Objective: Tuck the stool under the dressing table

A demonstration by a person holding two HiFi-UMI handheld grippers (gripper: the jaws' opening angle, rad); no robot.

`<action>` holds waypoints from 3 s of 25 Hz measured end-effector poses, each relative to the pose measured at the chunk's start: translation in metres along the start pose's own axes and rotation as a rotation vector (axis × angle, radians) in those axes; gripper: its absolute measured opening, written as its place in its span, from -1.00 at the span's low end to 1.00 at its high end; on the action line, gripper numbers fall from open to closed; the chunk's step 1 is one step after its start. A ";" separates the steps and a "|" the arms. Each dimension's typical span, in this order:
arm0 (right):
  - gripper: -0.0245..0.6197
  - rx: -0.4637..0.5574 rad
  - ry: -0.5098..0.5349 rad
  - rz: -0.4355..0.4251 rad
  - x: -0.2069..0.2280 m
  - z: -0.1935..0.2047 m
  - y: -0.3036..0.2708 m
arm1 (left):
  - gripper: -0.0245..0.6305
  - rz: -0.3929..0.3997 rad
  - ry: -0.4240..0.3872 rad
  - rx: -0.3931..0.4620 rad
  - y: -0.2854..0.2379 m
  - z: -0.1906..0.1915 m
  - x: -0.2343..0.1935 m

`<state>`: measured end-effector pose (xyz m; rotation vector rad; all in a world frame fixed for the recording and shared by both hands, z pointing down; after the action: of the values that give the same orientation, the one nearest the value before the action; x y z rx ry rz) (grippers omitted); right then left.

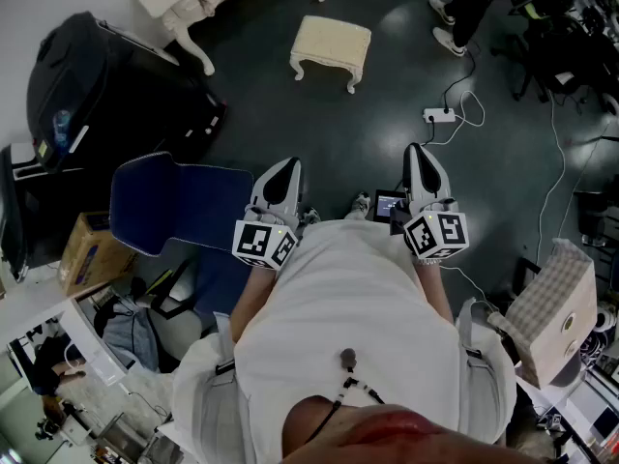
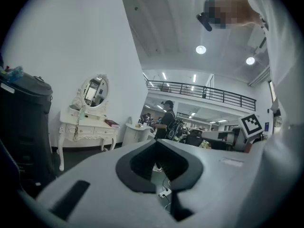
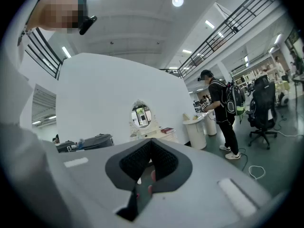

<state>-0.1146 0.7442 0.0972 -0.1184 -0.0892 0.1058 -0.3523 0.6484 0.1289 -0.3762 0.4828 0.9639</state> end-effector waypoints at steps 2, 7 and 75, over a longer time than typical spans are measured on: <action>-0.90 0.002 -0.011 0.033 -0.014 0.002 0.007 | -0.91 0.026 -0.010 -0.017 0.009 -0.004 -0.008; -0.90 0.012 -0.020 0.097 -0.037 0.008 0.020 | -0.90 0.089 -0.066 -0.030 0.018 -0.013 -0.027; -0.90 -0.139 -0.077 0.031 0.115 0.011 -0.213 | -0.90 -0.004 -0.035 -0.033 -0.237 -0.059 -0.105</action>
<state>0.0196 0.5481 0.1439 -0.2543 -0.1712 0.1356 -0.2145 0.4231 0.1588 -0.3893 0.4342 0.9738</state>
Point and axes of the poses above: the fingertips, and each gripper's own axes: y backward along the fingers, x to its right, z out of its underside, the point moved 5 cm from there along y, backward along the fingers, and after that the axes turned 13 degrees about y, right-handed, at the moved point
